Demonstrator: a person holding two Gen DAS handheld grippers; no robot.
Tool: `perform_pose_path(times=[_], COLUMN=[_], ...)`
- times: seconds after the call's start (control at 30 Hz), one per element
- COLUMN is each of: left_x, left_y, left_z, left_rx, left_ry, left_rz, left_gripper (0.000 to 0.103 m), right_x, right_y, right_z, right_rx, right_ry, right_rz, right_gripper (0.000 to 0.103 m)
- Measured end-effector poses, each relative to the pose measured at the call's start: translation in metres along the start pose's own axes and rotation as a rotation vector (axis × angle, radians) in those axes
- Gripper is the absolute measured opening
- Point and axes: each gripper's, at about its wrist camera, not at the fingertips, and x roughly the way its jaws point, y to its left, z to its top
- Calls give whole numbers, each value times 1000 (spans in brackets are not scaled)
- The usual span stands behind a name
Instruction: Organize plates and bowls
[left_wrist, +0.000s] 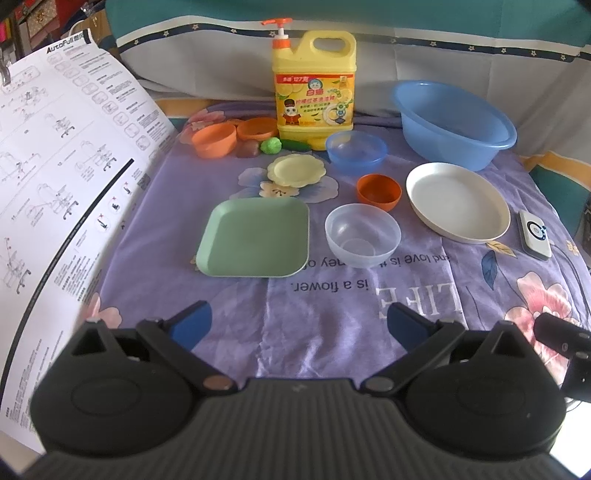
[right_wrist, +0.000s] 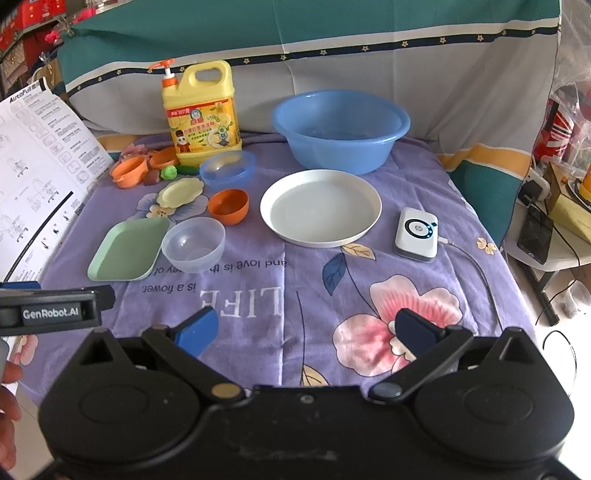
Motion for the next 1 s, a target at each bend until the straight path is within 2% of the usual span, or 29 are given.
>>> perform_pose_path(times=[0.7, 0.87, 1.0], left_x=[9, 18, 21], left_y=[-3, -14, -37], left_z=[1, 5, 15], left_rx=[-2, 6, 58], left_ry=[6, 9, -11], left_rz=[-11, -29, -43], left_gripper=[103, 103, 103], right_x=[12, 24, 37], right_y=[-3, -17, -35], right_z=[2, 8, 21], right_rx=[3, 8, 9], right_ry=[22, -5, -12], right_rz=[-6, 11, 7], right_gripper=[103, 103, 103])
